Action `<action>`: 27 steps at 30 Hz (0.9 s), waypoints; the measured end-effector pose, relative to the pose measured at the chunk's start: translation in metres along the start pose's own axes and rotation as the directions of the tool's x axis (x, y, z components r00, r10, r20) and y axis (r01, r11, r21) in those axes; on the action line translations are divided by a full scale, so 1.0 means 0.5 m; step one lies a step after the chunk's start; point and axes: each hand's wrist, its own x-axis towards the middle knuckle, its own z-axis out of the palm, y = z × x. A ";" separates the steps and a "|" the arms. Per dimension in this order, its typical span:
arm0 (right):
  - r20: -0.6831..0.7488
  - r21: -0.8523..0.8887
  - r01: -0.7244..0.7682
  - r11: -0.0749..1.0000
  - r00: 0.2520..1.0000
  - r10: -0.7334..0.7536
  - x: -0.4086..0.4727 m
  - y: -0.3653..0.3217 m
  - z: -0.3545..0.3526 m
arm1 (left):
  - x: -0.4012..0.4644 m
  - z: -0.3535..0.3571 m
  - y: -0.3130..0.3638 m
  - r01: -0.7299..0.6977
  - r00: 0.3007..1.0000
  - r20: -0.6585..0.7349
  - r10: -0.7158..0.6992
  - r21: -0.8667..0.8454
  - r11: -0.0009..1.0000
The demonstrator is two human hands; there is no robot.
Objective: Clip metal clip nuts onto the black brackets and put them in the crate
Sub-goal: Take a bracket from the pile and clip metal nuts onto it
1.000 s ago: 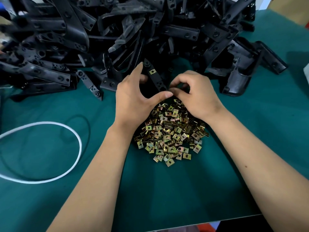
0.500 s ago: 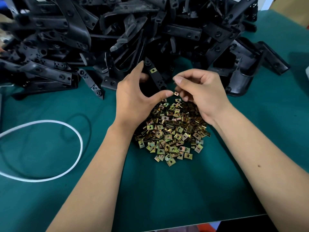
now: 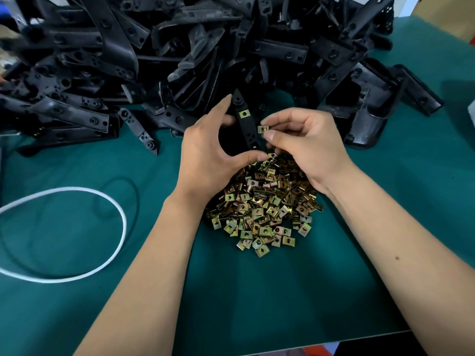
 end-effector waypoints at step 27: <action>0.023 0.003 -0.082 0.997 0.996 0.082 -0.006 -0.009 0.004 | -0.003 -0.002 0.013 -0.017 1.000 0.005 0.017 0.012 1.000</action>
